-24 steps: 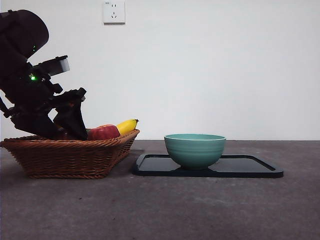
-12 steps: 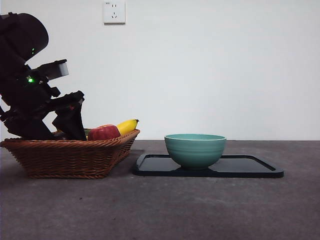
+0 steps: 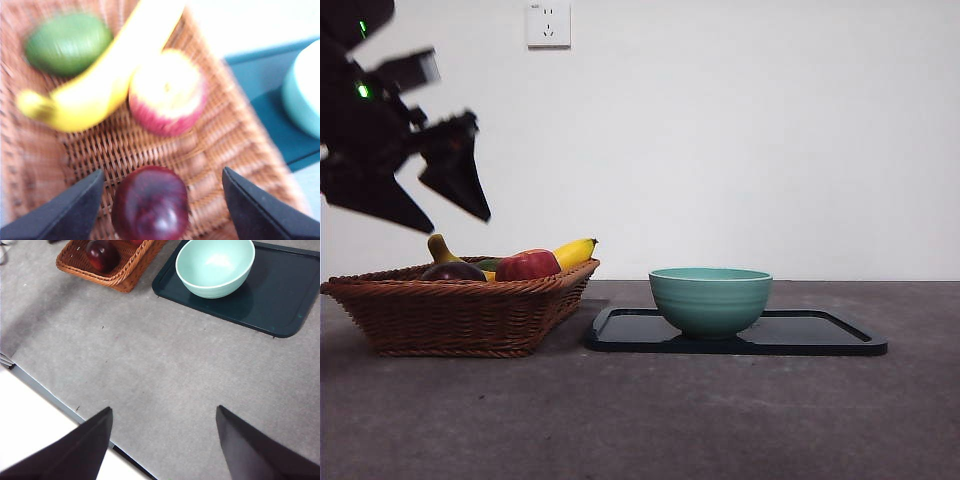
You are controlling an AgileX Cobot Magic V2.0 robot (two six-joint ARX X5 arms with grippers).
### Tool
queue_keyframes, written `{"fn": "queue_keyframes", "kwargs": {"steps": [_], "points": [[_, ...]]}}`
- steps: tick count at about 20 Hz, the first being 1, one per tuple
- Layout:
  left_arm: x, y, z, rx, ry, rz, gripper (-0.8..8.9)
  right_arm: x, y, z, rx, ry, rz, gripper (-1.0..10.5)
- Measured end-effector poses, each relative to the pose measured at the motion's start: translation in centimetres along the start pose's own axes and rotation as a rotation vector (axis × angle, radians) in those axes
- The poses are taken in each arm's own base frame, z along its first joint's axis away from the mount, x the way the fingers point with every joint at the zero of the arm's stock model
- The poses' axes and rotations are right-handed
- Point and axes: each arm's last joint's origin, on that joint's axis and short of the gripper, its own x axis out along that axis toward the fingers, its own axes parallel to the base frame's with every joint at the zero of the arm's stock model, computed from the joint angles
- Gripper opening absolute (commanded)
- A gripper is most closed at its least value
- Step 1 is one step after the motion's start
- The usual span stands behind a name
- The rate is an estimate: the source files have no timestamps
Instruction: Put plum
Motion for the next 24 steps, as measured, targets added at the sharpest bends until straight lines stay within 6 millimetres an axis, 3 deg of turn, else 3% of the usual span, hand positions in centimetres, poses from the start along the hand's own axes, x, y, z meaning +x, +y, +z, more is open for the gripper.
{"fn": "queue_keyframes", "kwargs": {"steps": [7, 14, 18, 24], "points": [[-7.1, -3.0, 0.6, 0.043, -0.071, -0.189, 3.83, 0.0, 0.0, 0.3, -0.012, -0.028, 0.002, 3.3], [-11.9, -5.1, -1.4, 0.032, 0.027, -0.452, 3.82, 0.0, 0.0, 0.4, -0.018, -0.044, 0.004, 3.3], [-13.3, -5.7, -2.4, 0.012, 0.088, -0.51, 3.75, 0.0, 0.0, 0.4, -0.018, -0.044, 0.004, 3.3], [-13.3, -5.7, -2.8, 0.004, 0.119, -0.513, 3.75, 0.0, 0.0, 0.4, -0.016, -0.044, 0.004, 3.3]]}}
